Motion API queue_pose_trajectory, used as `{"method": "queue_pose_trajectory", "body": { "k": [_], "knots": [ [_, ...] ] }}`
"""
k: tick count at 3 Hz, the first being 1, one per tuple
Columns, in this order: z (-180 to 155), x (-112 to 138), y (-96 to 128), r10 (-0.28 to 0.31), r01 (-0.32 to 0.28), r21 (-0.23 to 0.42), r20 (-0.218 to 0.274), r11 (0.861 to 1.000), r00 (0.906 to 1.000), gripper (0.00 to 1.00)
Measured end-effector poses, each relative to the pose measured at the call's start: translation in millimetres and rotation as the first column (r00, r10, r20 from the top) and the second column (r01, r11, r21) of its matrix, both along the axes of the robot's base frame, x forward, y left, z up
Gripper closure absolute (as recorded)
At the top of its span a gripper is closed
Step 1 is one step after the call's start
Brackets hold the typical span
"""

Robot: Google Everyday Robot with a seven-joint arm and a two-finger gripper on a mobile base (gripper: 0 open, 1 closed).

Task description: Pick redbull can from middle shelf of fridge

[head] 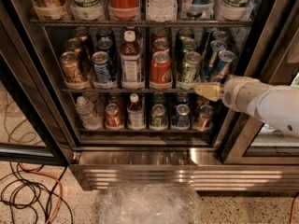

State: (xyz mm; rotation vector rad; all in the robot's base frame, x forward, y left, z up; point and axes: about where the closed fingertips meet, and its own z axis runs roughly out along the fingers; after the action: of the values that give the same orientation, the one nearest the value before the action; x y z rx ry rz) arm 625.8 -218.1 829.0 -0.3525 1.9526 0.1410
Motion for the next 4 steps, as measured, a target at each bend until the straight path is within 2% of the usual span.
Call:
{"method": "queue_pose_trajectory", "body": {
  "k": [1,3,4],
  "knots": [
    [-3,2,4,0.007,-0.007,-0.016,0.009,1.0,0.9999,0.24],
    [-6,19,-7,-0.024,0.031,-0.086,0.079,0.996,0.9966,0.18],
    [-2,30,-13,-0.043,0.059,-0.12,0.133,0.991,0.9902,0.18]
  ]
}}
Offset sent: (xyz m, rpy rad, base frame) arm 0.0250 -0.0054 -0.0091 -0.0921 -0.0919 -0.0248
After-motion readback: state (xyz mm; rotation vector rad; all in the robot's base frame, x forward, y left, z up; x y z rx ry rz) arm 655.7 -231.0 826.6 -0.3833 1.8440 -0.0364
